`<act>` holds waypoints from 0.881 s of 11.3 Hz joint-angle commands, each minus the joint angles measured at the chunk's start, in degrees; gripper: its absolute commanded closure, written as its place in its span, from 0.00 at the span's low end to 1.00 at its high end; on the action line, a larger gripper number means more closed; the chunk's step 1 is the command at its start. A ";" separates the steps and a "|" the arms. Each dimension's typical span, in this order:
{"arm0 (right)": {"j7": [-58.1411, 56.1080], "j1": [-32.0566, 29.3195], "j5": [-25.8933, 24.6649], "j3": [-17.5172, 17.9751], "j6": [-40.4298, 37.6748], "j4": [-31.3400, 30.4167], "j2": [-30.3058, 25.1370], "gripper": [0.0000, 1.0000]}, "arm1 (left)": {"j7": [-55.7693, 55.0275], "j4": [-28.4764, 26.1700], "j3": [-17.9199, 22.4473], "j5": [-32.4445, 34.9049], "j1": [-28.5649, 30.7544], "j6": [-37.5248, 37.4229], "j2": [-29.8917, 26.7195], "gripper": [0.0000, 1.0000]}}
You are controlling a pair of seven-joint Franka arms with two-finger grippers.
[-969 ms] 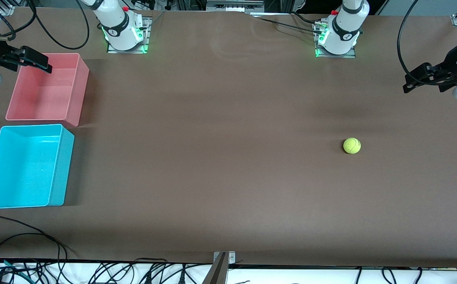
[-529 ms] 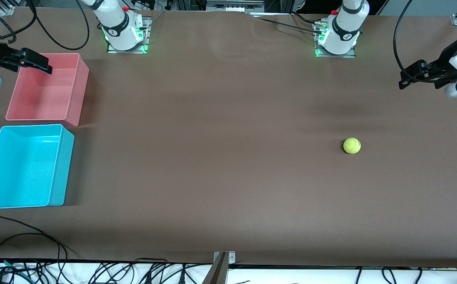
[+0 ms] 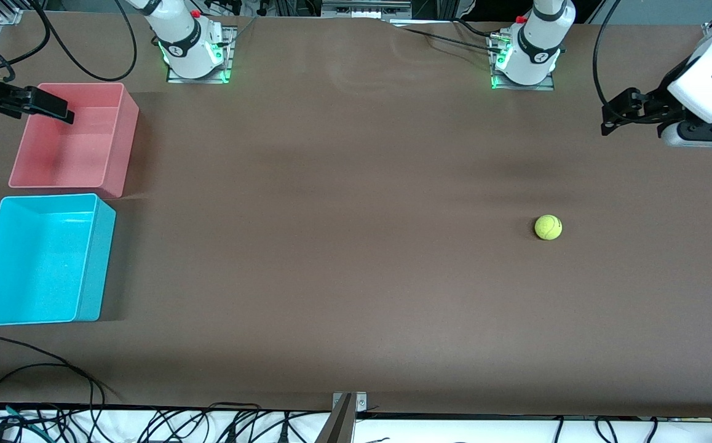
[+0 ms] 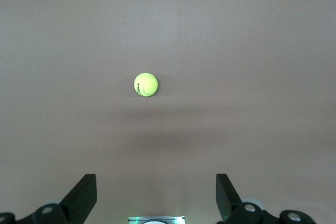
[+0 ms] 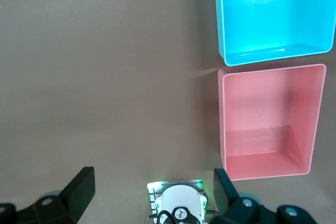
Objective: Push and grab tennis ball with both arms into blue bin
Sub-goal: 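Move the left gripper out toward the yellow tennis ball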
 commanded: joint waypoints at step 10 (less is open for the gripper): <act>0.23 -0.05 0.11 -3.09 1.32 0.93 0.97 0.00 | 0.73 -12.09 0.53 8.39 1.65 10.69 1.34 0.00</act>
